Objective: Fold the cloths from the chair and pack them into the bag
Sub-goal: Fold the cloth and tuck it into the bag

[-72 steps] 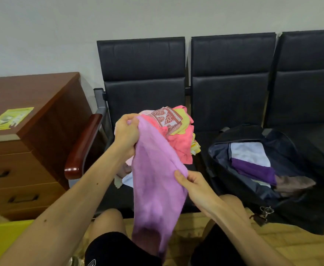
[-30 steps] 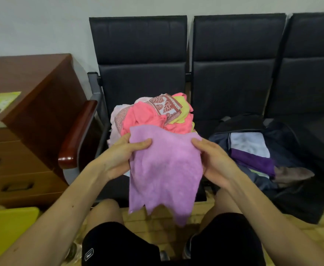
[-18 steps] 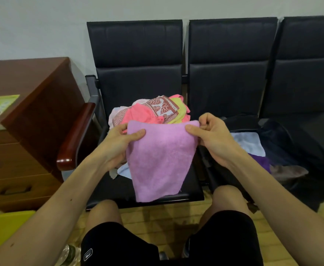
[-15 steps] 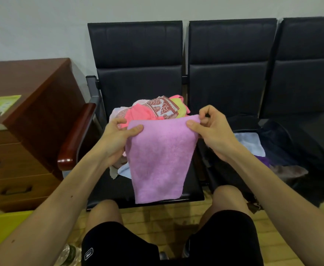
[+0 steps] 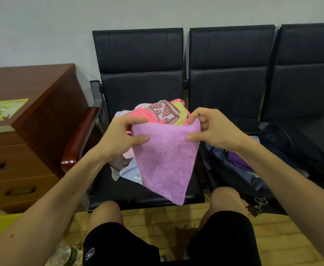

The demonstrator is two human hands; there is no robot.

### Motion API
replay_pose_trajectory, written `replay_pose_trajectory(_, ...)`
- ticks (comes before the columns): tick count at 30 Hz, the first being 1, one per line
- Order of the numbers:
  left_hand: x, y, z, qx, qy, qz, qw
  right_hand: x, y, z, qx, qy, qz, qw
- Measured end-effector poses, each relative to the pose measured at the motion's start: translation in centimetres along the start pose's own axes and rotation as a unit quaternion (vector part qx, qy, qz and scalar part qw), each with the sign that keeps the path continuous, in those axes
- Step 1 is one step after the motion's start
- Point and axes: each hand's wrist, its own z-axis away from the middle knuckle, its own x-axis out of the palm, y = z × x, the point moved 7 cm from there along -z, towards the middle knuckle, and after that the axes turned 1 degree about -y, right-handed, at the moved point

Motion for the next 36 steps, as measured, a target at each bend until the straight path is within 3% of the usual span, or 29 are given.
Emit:
replay_pose_trajectory(4,0.5,0.5,0.0,0.039,0.010,-0.133,0.990,-0.1,0.7,-0.3,0.008,-0.007,0.122,0.992)
replay_pose_trajectory(17,1.6,0.5,0.6,0.051,0.002,-0.206,0.977,0.4,1.8,0.1,0.020,-0.050,0.301,0.952)
replay_pose_trajectory(20,1.4,0.1,0.6,0.053,0.004,-0.210,0.976,0.5,2.7,0.0,0.012,-0.063,0.284,0.957)
replay_pose_trajectory(24,1.7,-0.2,1.1,0.064,-0.007,-0.141,0.988,1.7,5.2,1.0,0.035,-0.145,0.168,0.974)
replay_pose_trajectory(27,2.6,-0.6,1.6,0.023,-0.061,0.028,0.997,1.8,5.3,2.0,0.054,-0.150,-0.059,0.985)
replay_pose_trajectory(29,3.0,-0.4,1.3,0.009,-0.043,0.089,0.995,1.9,5.2,1.9,0.070,-0.108,-0.293,0.947)
replay_pose_trajectory(31,3.2,0.6,0.7,0.028,0.004,0.082,0.996,3.9,5.8,2.0,0.105,-0.062,-0.489,0.864)
replay_pose_trajectory(33,3.3,1.5,0.2,0.045,0.059,0.045,0.996,8.9,8.8,2.9,0.183,-0.049,-0.552,0.812)
replay_pose_trajectory(36,3.2,1.0,-0.8,0.054,0.099,0.032,0.993,15.4,8.8,6.1,0.184,-0.150,-0.540,0.808)
